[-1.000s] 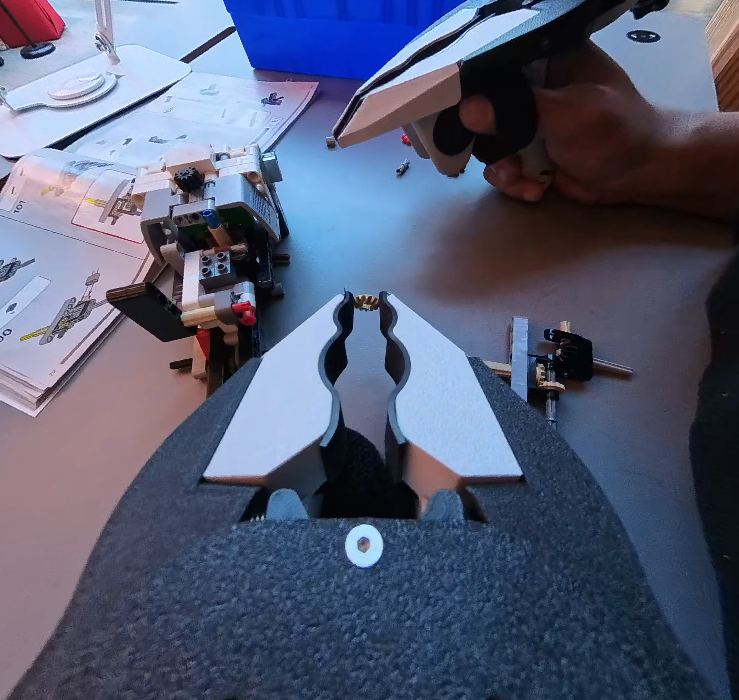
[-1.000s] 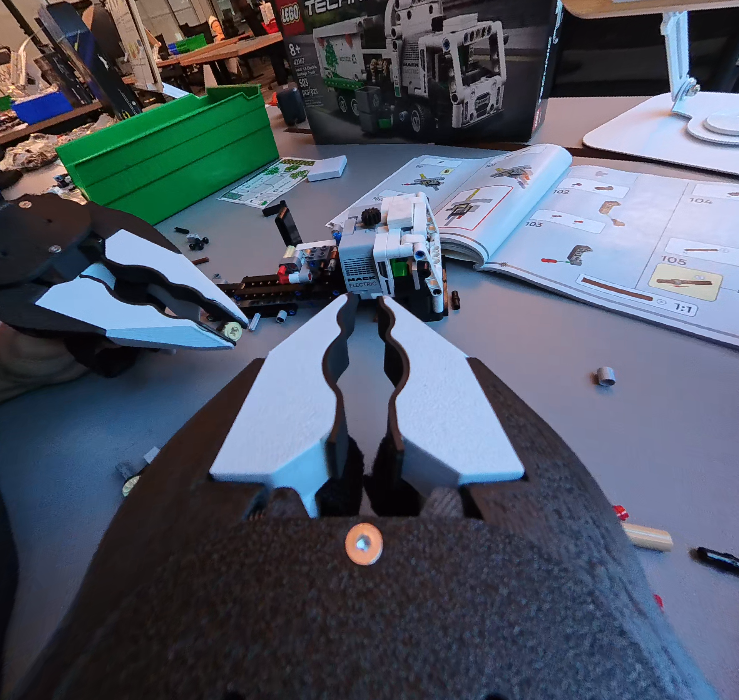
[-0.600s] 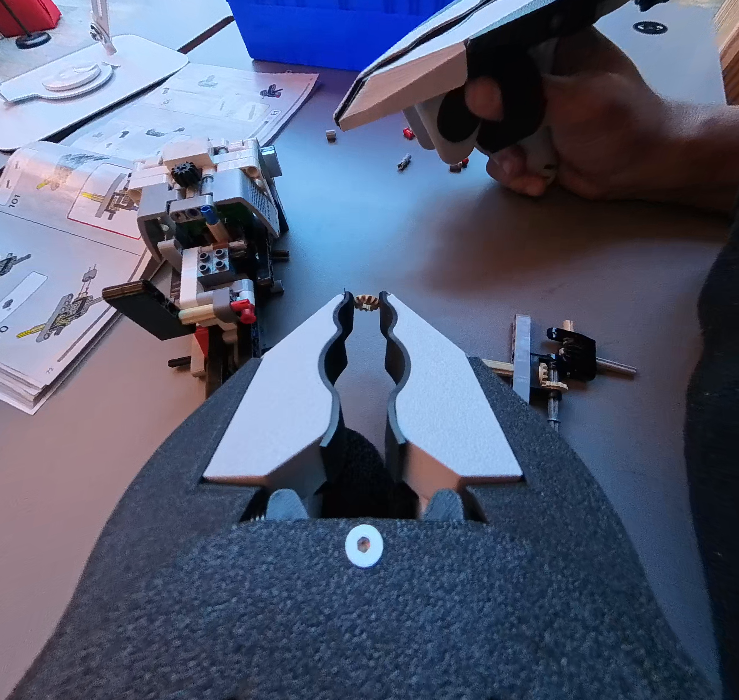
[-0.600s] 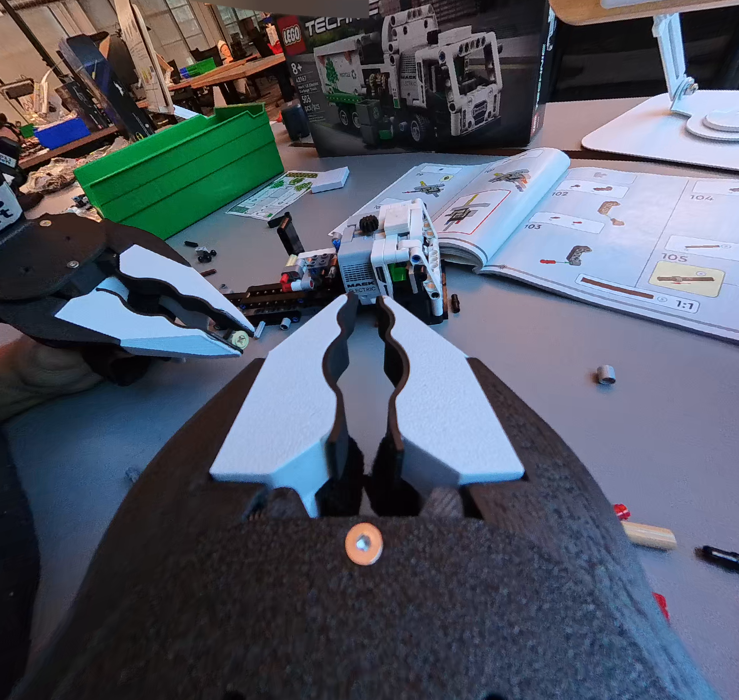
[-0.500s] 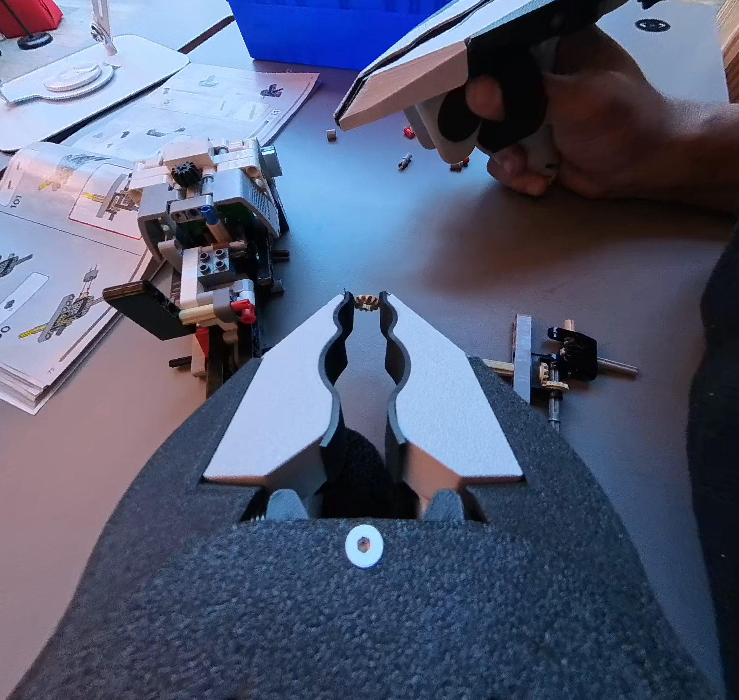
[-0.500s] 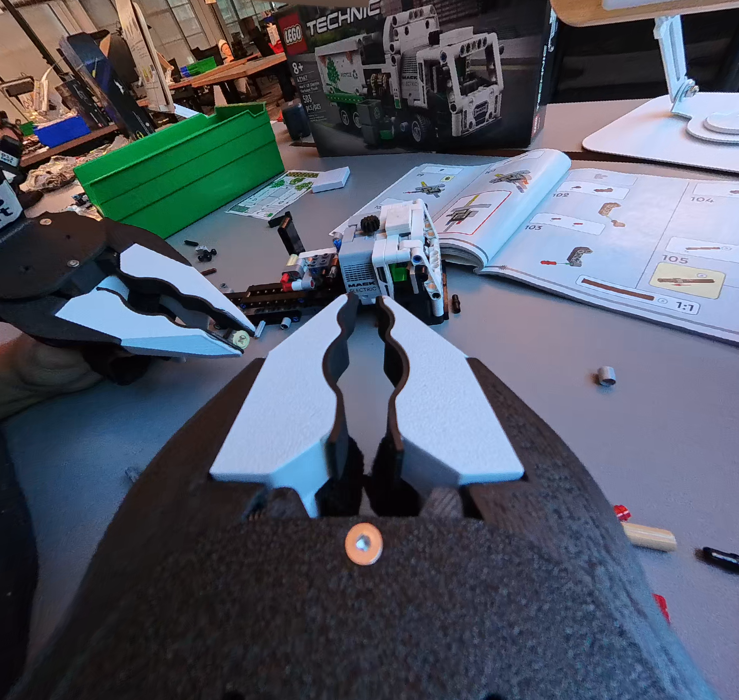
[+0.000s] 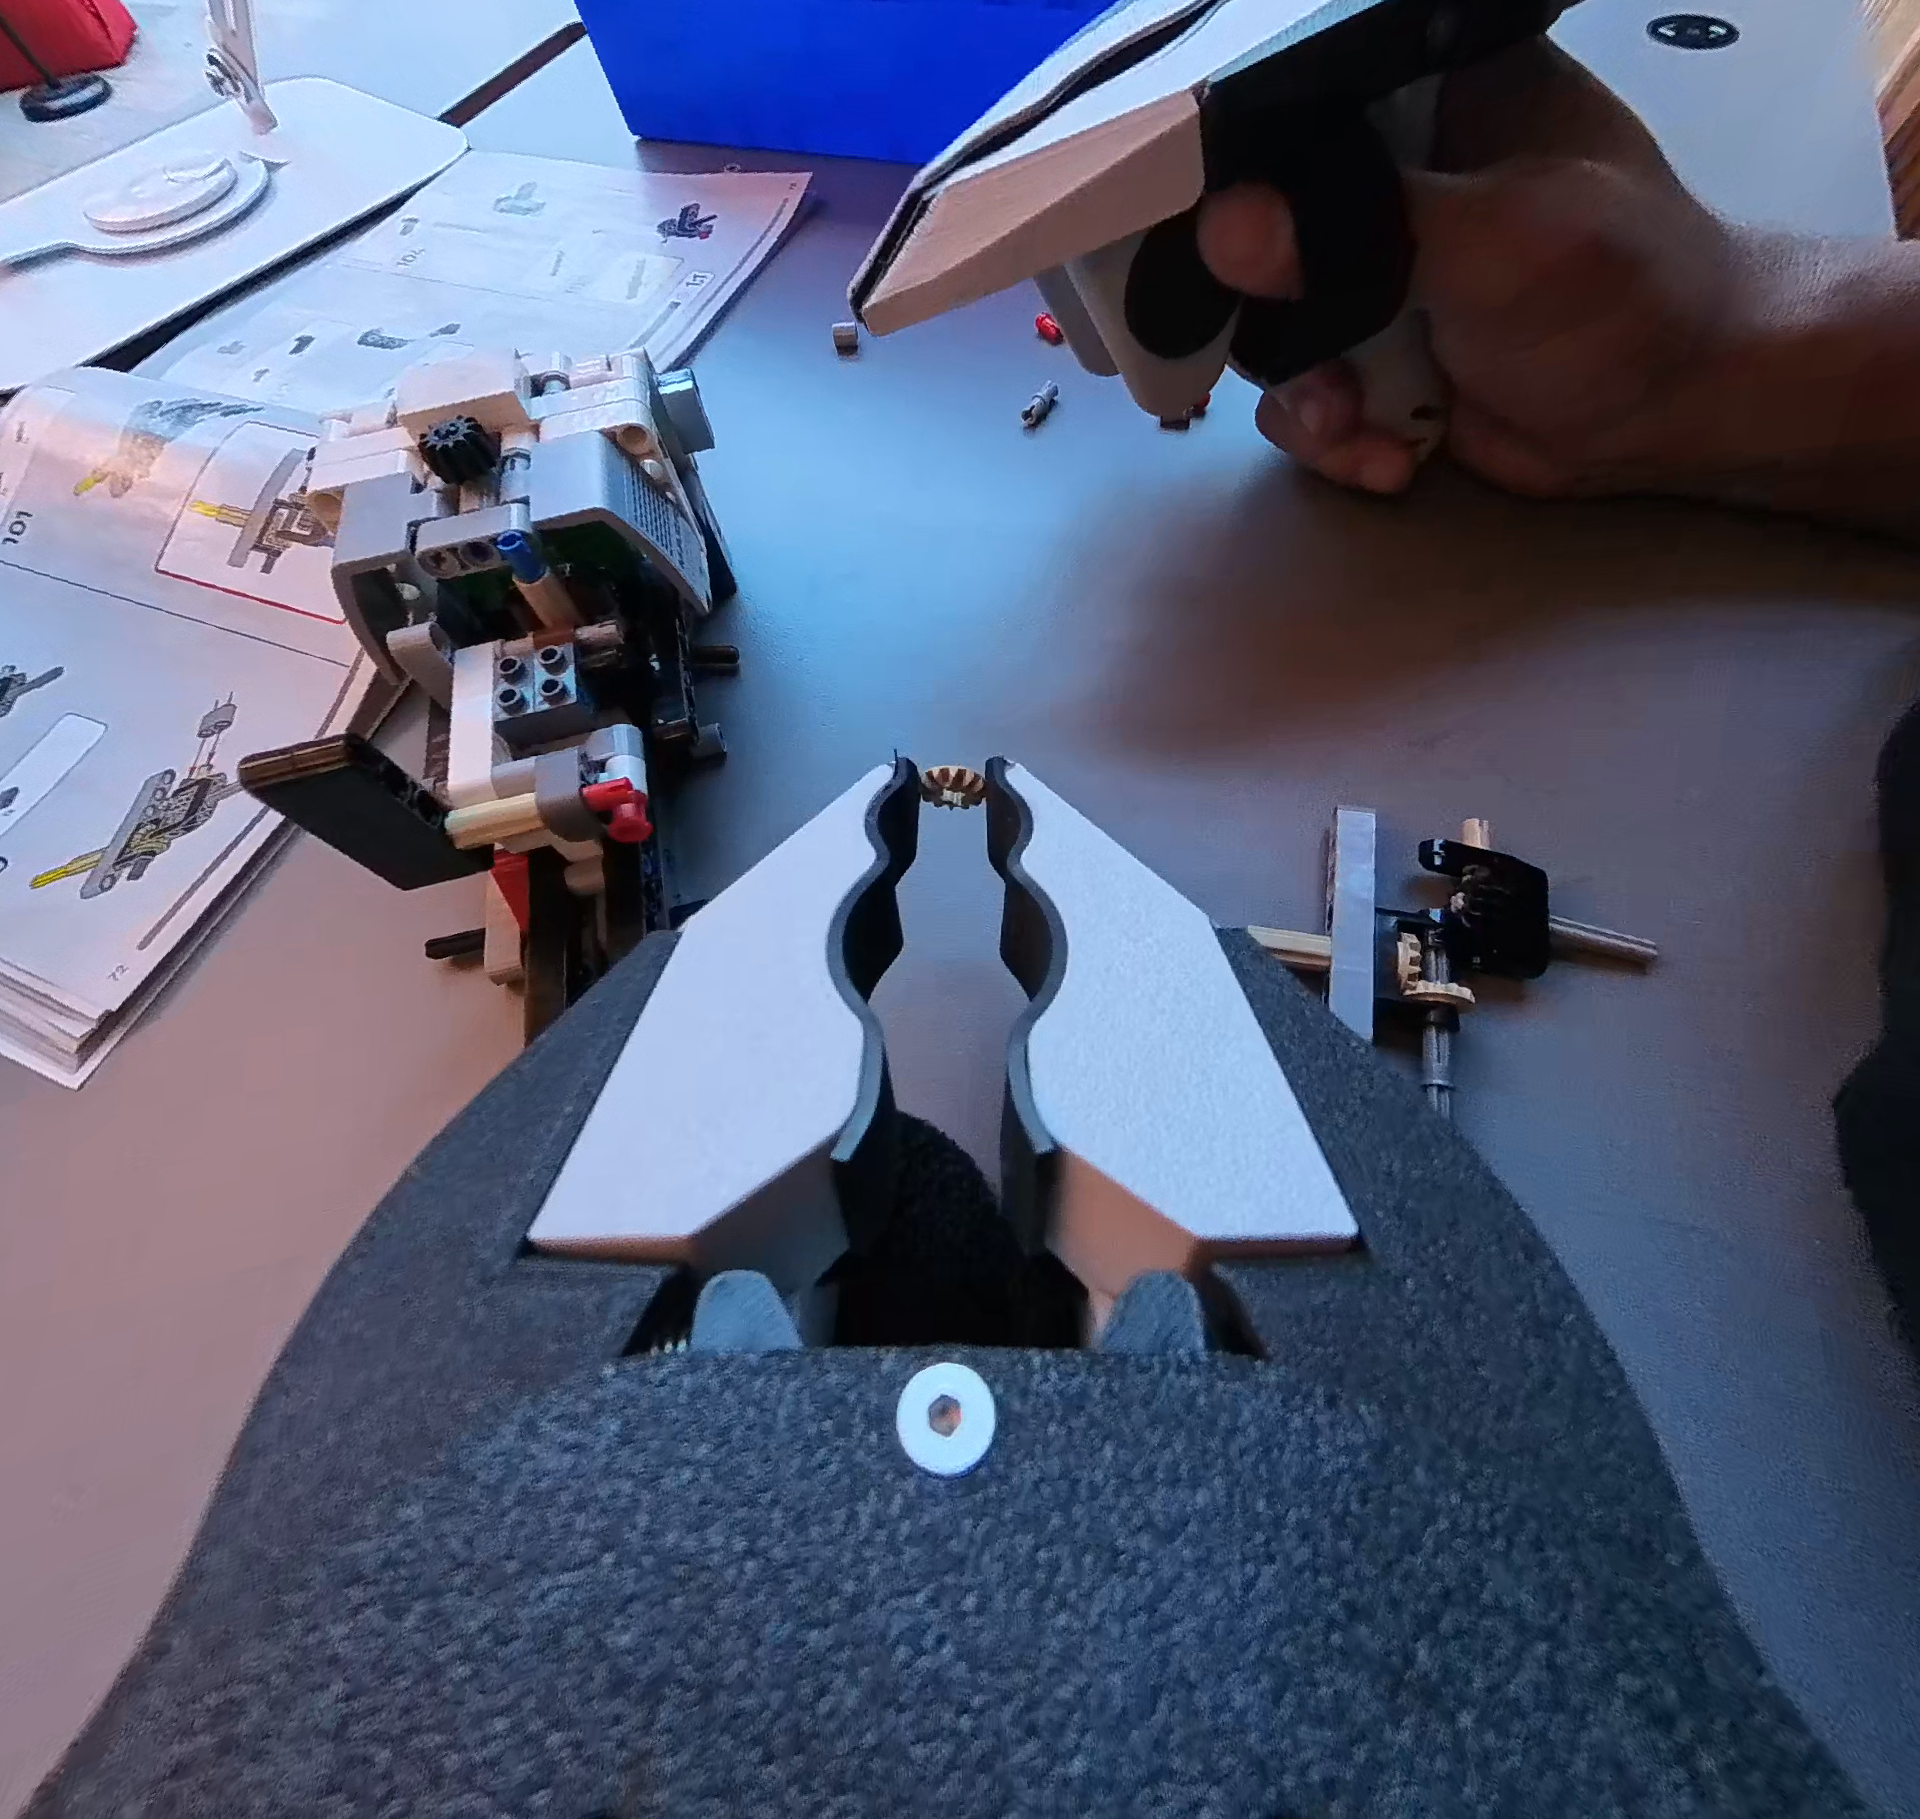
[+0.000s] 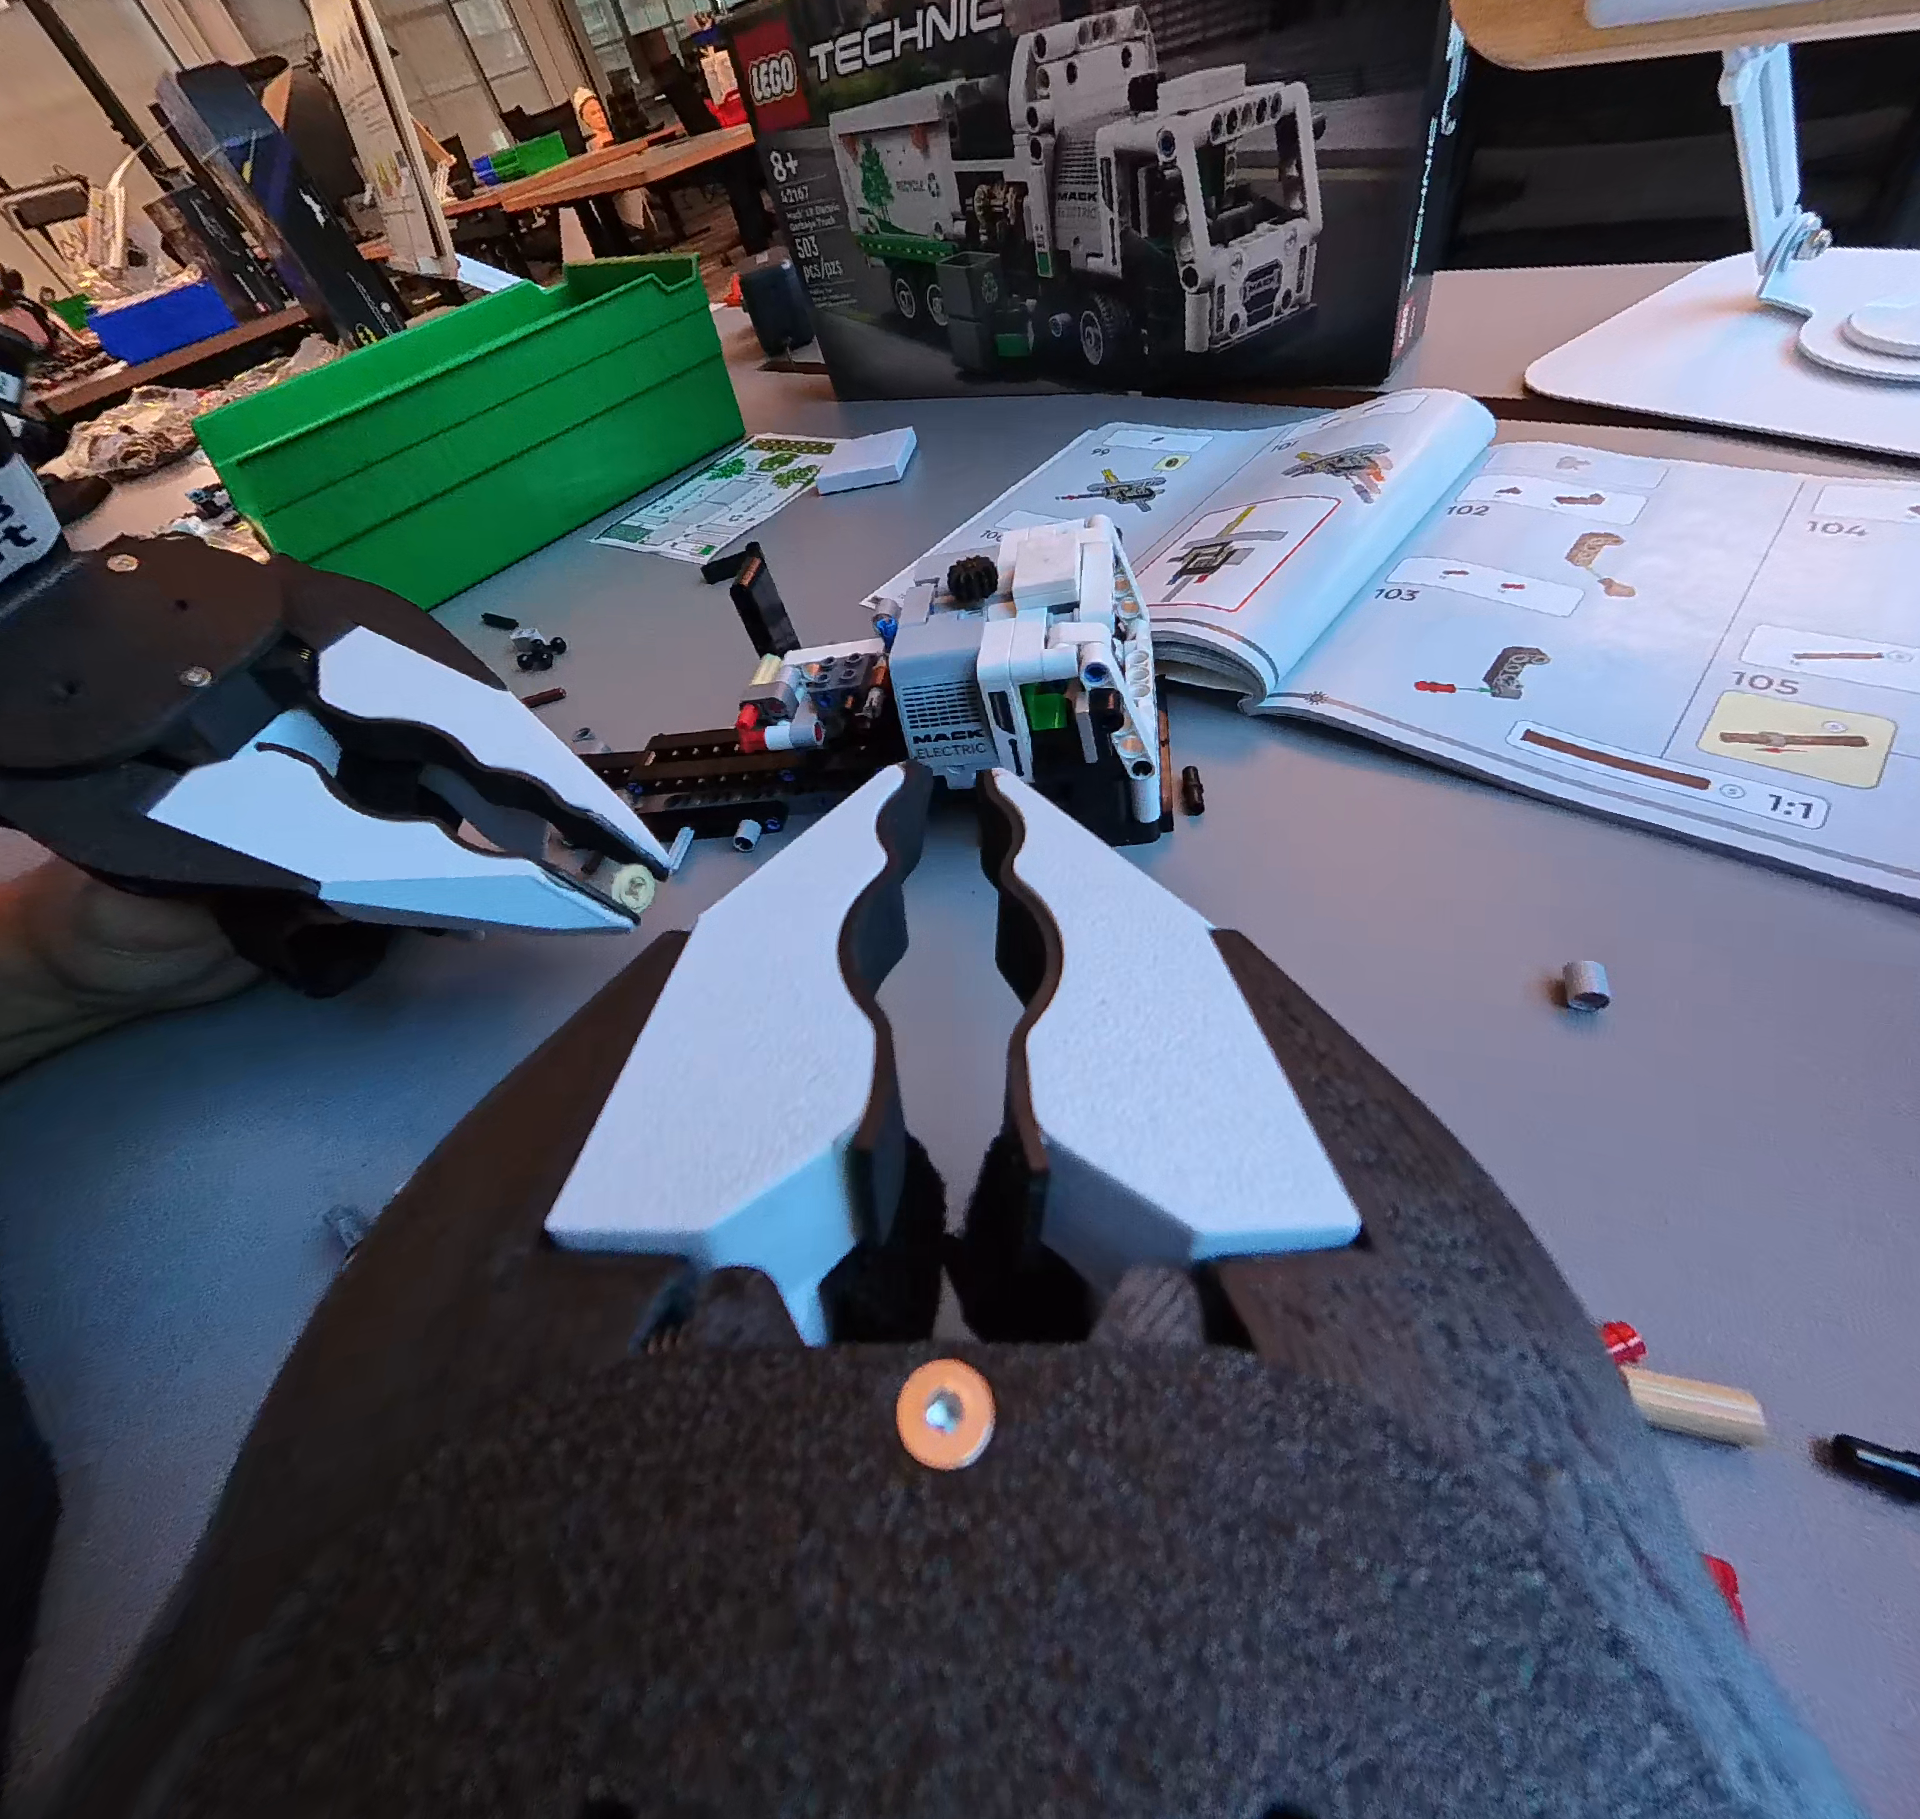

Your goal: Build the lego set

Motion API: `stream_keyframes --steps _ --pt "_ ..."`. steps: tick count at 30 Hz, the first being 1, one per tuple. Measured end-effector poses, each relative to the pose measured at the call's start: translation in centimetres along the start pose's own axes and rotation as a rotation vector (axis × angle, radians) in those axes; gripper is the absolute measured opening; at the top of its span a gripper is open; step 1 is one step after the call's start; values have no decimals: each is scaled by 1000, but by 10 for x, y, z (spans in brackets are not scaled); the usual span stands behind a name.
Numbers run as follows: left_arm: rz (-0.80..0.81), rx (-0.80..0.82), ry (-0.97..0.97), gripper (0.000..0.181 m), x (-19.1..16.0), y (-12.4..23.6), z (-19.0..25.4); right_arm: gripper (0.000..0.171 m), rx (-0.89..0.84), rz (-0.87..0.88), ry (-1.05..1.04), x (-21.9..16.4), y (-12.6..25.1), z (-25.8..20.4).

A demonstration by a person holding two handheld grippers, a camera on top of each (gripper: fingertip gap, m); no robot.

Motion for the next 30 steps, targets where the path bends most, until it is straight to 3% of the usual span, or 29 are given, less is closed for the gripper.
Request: stream_keyframes --steps 19,30 --pt "33 31 -13 11 1 4 1 7 -37 -19 81 -2 -1 -8" --pt "-15 43 -134 10 -1 -2 13 4 -19 -67 86 -5 2 -14"
Point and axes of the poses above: each gripper's, where its closed fingertips meet, y back along the fingers, x out of its top, z = x × y across the jaws, the point moved 10 cm from there along y, back along the fingers, and after that the axes turned 6 degrees about x, right-handed, at the moved point
